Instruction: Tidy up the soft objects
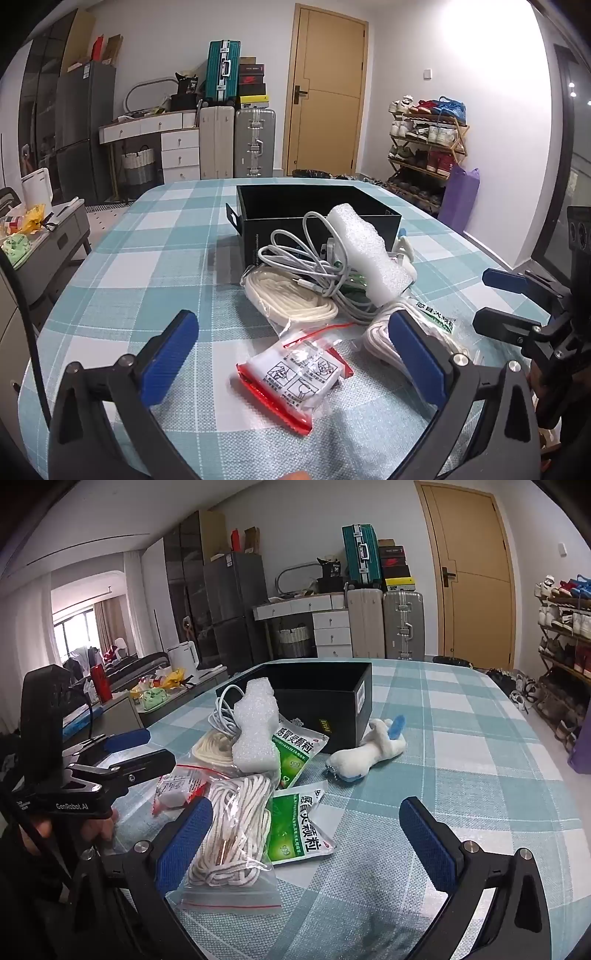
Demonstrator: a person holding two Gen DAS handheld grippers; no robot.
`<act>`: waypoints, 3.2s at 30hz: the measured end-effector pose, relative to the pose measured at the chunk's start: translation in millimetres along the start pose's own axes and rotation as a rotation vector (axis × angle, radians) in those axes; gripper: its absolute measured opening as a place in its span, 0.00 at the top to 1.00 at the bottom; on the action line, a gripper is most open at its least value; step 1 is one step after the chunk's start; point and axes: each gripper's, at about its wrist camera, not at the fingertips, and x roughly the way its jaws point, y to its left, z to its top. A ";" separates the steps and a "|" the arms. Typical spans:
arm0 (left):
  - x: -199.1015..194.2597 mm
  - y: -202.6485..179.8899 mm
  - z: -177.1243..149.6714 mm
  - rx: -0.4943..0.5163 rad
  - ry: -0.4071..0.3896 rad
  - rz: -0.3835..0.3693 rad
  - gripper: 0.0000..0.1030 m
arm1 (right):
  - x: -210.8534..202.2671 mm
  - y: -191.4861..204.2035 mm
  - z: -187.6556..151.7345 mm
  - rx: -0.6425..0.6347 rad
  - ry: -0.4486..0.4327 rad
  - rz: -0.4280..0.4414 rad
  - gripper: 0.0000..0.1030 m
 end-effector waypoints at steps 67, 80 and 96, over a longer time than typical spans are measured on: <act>-7.1 -7.7 0.6 0.047 -0.057 0.019 0.00 | -6.3 0.2 -3.5 -0.017 -0.078 -0.021 0.00; -6.0 -8.3 1.6 0.043 -0.051 0.019 0.00 | -8.8 -0.8 -1.9 -0.026 -0.079 -0.028 0.00; -7.7 -6.2 5.6 0.130 -0.012 0.057 0.00 | 9.1 36.4 -3.7 -0.142 0.051 -0.036 0.00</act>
